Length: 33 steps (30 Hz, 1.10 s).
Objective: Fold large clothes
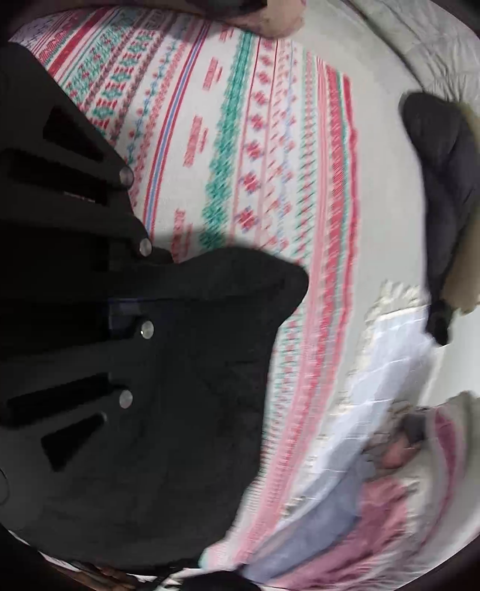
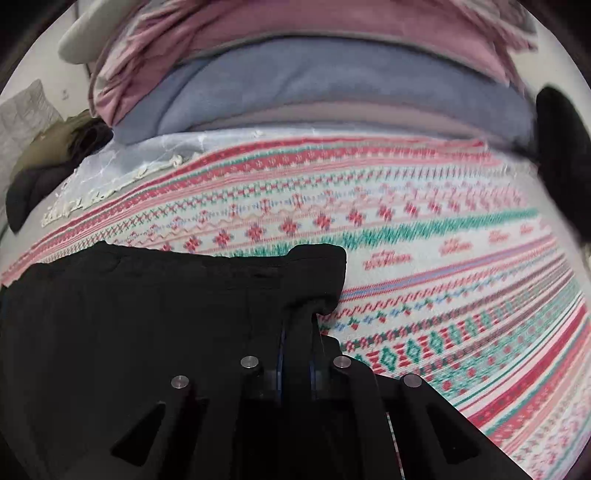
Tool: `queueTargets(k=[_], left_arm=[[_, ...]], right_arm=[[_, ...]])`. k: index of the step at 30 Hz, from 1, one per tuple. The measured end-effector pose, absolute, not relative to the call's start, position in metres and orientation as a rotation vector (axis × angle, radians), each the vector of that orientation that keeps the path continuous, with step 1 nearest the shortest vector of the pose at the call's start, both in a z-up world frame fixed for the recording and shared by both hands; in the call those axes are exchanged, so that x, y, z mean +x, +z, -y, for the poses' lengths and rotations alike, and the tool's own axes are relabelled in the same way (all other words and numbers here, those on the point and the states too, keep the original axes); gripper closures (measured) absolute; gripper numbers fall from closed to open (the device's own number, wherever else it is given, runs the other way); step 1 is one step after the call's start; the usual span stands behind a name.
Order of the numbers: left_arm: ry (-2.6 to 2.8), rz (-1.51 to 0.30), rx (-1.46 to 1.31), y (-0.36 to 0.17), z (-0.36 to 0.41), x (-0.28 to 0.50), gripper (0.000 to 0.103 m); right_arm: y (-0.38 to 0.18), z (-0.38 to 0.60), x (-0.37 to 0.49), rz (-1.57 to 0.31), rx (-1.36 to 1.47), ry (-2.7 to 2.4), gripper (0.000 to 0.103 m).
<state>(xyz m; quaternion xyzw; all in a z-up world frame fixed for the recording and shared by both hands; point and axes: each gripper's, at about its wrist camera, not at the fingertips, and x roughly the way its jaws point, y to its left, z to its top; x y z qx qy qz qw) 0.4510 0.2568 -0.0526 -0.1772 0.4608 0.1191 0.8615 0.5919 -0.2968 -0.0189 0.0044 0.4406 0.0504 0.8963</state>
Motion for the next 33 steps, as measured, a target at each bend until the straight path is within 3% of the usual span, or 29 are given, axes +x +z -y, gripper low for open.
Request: queueTargets(k=[4, 7, 10, 15, 19, 21, 23, 26, 28, 30, 33], left_arm=[[0.255, -0.820, -0.489, -0.010, -0.274, 0.440, 0.097], [0.315, -0.748, -0.421, 0.013, -0.263, 0.442, 0.097], [0.385, -0.764, -0.329, -0.002, -0.252, 0.458, 0.097], [0.444, -0.911, -0.319, -0.082, -0.250, 0.476, 0.096], [0.432, -0.876, -0.331, -0.087, -0.252, 0.472, 0.094], [0.432, -0.875, -0.361, -0.089, -0.257, 0.470, 0.086], [0.429, -0.879, -0.359, -0.088, -0.256, 0.471, 0.083], [0.408, -0.895, -0.365, -0.070, -0.260, 0.460, 0.075], [0.390, -0.848, -0.417, -0.048, -0.263, 0.435, 0.069], [0.361, -0.791, -0.496, -0.026, -0.268, 0.406, 0.051], [0.345, -0.817, -0.533, -0.007, -0.253, 0.352, 0.050]], right_arm=[[0.036, 0.305, 0.579, -0.757, 0.078, 0.119, 0.096], [0.073, 0.294, 0.577, -0.675, 0.037, 0.096, 0.096], [0.082, 0.285, 0.594, -0.676, 0.026, 0.056, 0.096], [0.014, 0.268, 0.622, -0.824, -0.069, -0.030, 0.096], [-0.041, 0.268, 0.630, -0.894, -0.056, -0.057, 0.095], [-0.037, 0.272, 0.630, -0.885, -0.032, -0.072, 0.091], [-0.035, 0.273, 0.631, -0.906, -0.043, -0.096, 0.070], [-0.015, 0.281, 0.621, -0.913, -0.019, -0.088, 0.048], [0.009, 0.293, 0.601, -0.861, 0.058, -0.061, 0.041], [0.043, 0.315, 0.554, -0.787, 0.209, -0.045, 0.030], [0.063, 0.333, 0.479, -0.796, 0.381, 0.059, 0.026]])
